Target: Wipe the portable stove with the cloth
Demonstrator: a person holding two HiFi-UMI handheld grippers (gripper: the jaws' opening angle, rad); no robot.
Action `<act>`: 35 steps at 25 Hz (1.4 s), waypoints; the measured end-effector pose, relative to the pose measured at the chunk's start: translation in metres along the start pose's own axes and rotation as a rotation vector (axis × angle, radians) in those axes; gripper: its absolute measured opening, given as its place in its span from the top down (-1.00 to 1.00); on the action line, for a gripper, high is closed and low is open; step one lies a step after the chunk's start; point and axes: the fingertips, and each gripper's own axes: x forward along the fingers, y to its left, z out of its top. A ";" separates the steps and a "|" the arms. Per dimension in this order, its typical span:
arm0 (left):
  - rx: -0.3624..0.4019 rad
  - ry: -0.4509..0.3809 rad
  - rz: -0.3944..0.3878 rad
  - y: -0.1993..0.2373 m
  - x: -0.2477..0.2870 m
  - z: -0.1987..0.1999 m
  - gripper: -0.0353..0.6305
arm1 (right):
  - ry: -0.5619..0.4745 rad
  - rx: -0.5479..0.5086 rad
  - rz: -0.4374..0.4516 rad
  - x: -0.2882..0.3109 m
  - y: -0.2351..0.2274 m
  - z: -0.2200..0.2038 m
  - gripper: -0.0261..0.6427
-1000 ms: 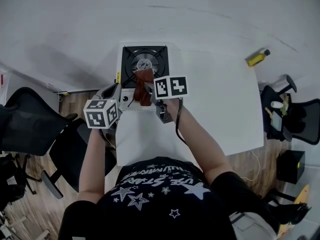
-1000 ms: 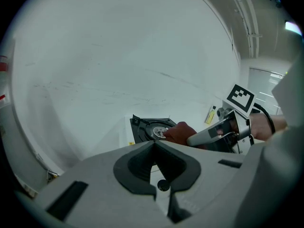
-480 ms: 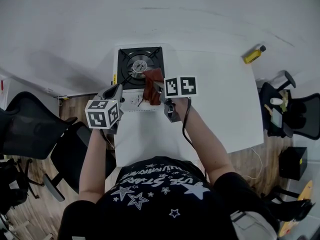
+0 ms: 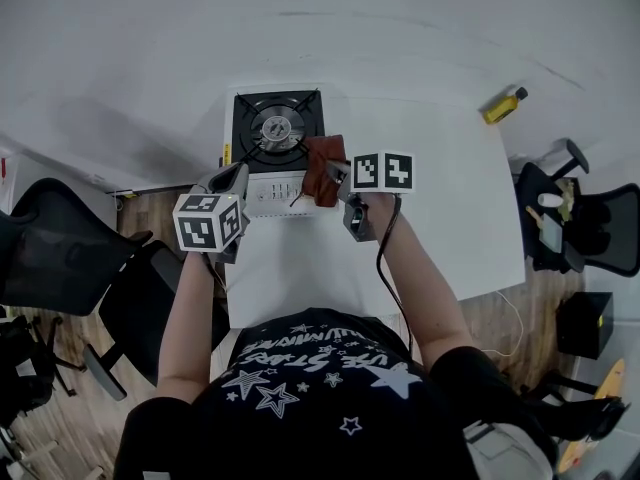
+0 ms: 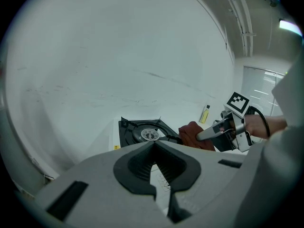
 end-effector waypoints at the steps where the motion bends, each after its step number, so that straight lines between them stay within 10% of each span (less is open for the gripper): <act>1: 0.000 -0.001 0.000 -0.001 -0.001 0.000 0.87 | -0.001 0.001 -0.004 -0.002 -0.002 -0.001 0.72; 17: -0.026 -0.026 0.017 0.009 -0.022 -0.005 0.87 | -0.047 0.035 -0.008 -0.028 -0.004 0.000 0.72; 35: -0.088 -0.051 0.128 0.053 -0.074 -0.019 0.87 | 0.059 -0.119 0.280 0.031 0.164 -0.032 0.72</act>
